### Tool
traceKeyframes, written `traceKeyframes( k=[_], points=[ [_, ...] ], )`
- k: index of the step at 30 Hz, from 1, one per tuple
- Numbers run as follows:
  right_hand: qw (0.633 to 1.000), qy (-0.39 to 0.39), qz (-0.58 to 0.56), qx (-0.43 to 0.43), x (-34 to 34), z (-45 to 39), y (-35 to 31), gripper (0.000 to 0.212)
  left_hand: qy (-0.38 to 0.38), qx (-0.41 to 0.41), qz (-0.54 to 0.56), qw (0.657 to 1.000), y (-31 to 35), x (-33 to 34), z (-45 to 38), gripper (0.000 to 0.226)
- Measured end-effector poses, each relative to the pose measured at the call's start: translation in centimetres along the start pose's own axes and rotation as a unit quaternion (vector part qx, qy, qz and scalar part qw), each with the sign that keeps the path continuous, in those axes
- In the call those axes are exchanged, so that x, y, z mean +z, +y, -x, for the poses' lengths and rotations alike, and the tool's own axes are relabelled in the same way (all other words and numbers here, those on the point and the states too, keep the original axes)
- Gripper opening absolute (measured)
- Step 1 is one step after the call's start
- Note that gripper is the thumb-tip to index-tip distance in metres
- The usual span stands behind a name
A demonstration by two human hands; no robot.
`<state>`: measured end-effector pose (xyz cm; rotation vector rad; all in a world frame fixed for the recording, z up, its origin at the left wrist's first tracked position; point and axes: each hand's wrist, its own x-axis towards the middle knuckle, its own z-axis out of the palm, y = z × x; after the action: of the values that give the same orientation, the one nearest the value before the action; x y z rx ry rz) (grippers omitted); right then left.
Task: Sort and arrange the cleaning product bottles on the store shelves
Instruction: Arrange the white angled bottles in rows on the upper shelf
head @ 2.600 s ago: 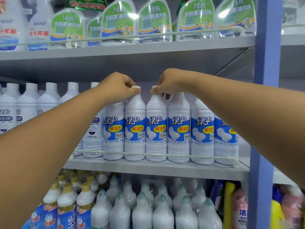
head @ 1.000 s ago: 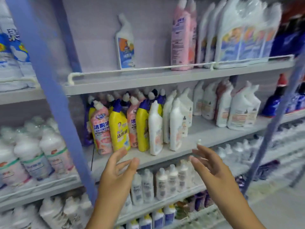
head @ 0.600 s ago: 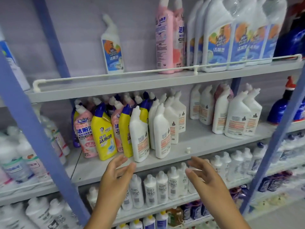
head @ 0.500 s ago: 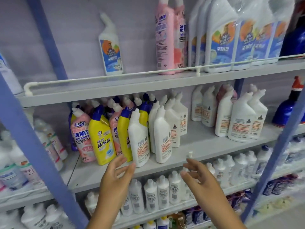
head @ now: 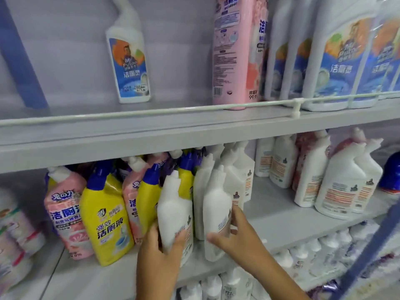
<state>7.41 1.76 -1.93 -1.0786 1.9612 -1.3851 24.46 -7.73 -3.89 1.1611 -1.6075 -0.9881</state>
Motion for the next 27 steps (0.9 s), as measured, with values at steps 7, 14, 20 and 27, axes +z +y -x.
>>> traceKeyframes(
  k=[7, 14, 20, 27],
  points=[
    [0.999, 0.014, 0.022, -0.038, 0.8, -1.7, 0.7, 0.106, 0.036, -0.059, 0.014, 0.998, 0.8, 1.6, 0.0, 0.068],
    [0.997, 0.011, 0.011, -0.075, 0.0, -1.0, 0.9, 0.108, 0.043, -0.071, 0.040, 0.996, 1.4, 1.4, 0.2, 0.062],
    [0.995, -0.015, 0.002, -0.100, -2.4, 1.1, 0.7, 0.104, 0.060, -0.059, 0.044, 0.995, 2.3, 1.4, 2.5, 0.058],
    [0.994, -0.030, -0.002, -0.101, -5.4, 4.9, -0.1, 0.097, 0.094, -0.045, 0.048, 0.993, 4.5, -0.1, 7.5, 0.063]
  ],
)
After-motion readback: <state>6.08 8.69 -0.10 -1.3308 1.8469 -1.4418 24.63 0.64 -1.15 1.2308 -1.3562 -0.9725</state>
